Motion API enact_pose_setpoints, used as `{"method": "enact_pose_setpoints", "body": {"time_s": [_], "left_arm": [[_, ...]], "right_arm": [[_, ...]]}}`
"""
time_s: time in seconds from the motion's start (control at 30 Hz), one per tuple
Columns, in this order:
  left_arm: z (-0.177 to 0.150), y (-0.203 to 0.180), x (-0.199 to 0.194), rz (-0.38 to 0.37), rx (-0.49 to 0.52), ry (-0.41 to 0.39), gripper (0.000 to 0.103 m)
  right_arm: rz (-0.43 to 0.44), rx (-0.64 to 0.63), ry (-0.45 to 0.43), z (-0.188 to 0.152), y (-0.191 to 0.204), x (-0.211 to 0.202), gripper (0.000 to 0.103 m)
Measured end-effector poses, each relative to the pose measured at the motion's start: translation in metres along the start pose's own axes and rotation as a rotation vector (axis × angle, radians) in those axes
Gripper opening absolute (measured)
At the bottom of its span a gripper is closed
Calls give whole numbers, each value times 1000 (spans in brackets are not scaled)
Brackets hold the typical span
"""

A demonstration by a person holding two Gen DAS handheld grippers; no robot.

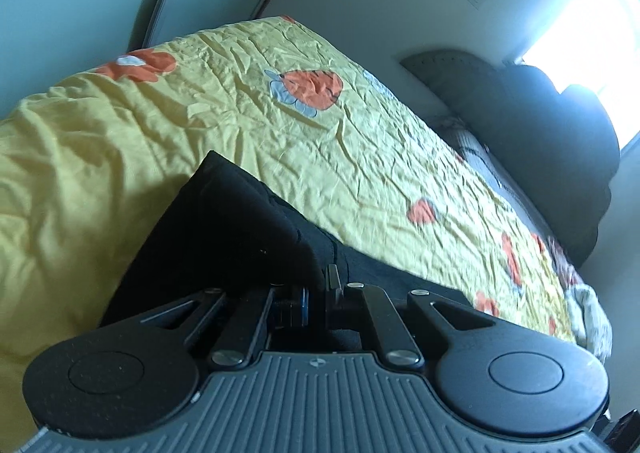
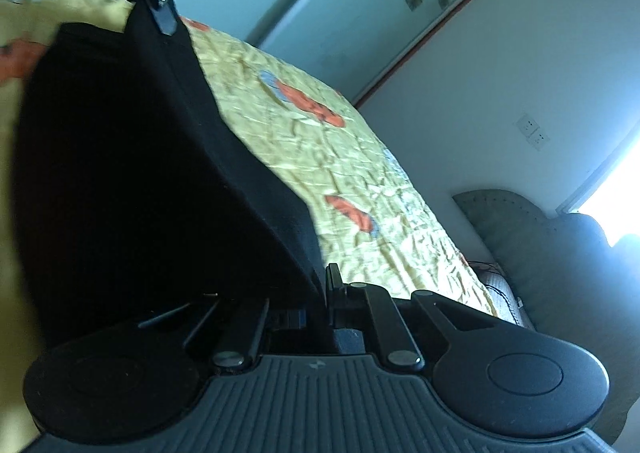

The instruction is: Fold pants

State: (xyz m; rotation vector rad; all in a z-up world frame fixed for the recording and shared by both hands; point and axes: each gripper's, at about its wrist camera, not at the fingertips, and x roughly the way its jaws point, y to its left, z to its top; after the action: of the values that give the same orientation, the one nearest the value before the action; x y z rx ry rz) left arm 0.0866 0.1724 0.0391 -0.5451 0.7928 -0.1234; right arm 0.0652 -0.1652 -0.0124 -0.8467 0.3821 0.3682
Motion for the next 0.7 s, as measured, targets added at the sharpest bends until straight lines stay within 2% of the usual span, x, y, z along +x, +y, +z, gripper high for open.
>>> {"method": "enact_pose_setpoints", "body": {"time_s": [0.07, 0.2, 0.33, 0.7], "left_arm": [[-6, 2, -6, 7, 24, 11, 8], [-20, 6, -12, 29, 62, 34, 7], [-30, 14, -13, 48, 54, 56, 7], [-47, 13, -6, 155, 129, 35, 8]], "right_arm": [[19, 7, 4, -3, 11, -15, 9], [51, -1, 10, -6, 28, -19, 9], [78, -4, 30, -11, 48, -35, 9], [127, 28, 39, -19, 69, -44, 8]]}}
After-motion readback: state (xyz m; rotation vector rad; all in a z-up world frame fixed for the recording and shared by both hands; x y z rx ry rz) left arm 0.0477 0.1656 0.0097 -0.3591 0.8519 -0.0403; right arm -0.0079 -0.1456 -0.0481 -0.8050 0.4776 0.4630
